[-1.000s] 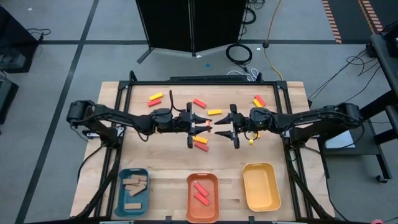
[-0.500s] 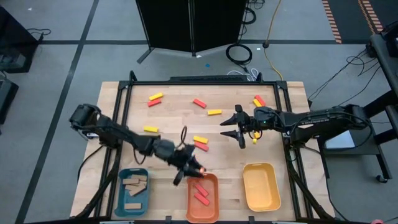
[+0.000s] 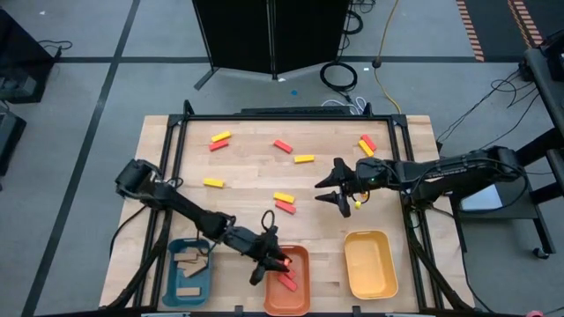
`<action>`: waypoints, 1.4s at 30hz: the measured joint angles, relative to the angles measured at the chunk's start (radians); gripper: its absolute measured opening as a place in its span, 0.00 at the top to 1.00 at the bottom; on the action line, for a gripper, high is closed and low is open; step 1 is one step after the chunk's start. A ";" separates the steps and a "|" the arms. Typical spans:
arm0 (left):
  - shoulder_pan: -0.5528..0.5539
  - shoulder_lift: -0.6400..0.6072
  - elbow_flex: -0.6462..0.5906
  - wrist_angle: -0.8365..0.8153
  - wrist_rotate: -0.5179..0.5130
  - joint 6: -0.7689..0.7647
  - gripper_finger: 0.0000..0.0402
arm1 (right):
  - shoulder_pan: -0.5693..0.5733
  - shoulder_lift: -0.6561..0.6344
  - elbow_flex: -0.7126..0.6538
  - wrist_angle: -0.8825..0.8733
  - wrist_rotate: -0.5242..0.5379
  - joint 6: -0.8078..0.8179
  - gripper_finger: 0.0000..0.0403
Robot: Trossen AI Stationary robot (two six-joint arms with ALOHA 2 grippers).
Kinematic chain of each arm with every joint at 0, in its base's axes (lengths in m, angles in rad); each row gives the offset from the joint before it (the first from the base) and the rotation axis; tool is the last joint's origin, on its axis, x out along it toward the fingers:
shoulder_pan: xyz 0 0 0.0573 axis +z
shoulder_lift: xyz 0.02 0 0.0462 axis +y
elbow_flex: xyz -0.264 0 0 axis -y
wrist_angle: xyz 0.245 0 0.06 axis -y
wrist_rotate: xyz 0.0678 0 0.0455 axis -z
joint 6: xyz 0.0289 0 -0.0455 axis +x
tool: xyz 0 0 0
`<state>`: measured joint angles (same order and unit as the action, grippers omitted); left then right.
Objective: Sort blocks
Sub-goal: Put the bottom right orange block into the orange bin, then adjust the orange bin
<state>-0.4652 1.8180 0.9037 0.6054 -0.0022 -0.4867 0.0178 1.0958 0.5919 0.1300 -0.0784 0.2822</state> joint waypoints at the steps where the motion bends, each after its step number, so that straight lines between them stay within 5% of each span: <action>1: 0.000 0.009 0.015 -0.016 0.003 0.010 0.80 | 0.007 0.000 0.000 0.000 0.000 0.011 0.54; 6: 0.000 0.036 0.091 -0.159 0.061 0.029 0.78 | 0.041 0.000 0.000 0.000 0.003 0.050 0.54; 16: 0.008 0.039 0.103 -0.208 0.065 0.031 0.48 | 0.089 0.000 0.000 0.000 0.054 0.095 0.54; 42: 0.075 0.038 0.157 -0.481 -0.074 0.087 0.47 | 0.102 0.000 0.000 0.000 0.106 0.043 0.54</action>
<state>-0.3904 1.8561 1.0606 0.1244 -0.0764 -0.4001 0.1196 1.0958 0.5915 0.1299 0.0273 0.3248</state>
